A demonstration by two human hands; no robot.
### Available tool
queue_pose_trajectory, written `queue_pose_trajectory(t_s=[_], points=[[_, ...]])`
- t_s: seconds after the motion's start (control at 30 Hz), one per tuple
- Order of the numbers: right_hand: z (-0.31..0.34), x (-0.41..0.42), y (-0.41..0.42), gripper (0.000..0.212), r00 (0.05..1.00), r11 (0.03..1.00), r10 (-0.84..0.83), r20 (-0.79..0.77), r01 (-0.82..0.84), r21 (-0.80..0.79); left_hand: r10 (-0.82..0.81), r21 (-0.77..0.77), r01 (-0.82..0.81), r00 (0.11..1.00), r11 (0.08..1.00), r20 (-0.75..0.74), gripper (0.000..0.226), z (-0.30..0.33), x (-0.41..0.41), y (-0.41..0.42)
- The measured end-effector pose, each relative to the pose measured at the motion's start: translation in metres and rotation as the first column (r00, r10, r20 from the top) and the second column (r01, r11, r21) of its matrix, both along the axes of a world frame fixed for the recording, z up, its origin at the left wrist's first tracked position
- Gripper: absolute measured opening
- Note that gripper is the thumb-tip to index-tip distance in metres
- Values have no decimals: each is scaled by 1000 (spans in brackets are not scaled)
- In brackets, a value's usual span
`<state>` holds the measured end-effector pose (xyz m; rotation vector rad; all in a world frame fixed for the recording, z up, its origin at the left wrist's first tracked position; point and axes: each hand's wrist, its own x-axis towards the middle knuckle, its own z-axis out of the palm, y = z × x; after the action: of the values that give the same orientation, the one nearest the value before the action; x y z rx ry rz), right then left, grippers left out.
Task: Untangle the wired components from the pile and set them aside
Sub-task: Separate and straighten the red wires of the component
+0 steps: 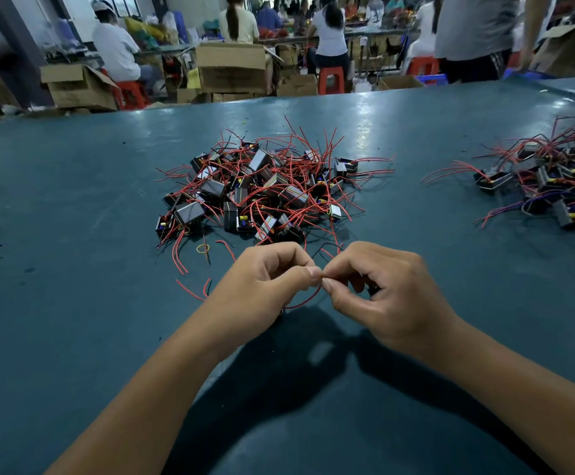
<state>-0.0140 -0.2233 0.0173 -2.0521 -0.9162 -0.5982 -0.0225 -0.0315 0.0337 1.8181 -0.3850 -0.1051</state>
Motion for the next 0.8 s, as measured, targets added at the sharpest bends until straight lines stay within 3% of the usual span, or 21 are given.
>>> queue_pose_trajectory(t_s=[0.17,0.37,0.43,0.67,0.8], points=[[-1,-1,1,7,999,999,3,-36,-2,32,-5,70,-3,993,998,120,16,3,-2,1],[-2,-1,2,7,998,999,7,-58,-5,33,41,45,-44,996,998,74,29,-3,-1,-4],[-3,-1,2,9,997,998,-6,-80,12,65,38,41,-43,994,998,107,21,-4,-1,-4],[-5,3,1,8,979,986,-27,-203,60,158,-43,305,-57,950,951,310,2,-9,3,3],[-4,6,-2,7,962,974,-9,-274,71,215,-6,292,-101,939,951,343,11,-9,6,6]])
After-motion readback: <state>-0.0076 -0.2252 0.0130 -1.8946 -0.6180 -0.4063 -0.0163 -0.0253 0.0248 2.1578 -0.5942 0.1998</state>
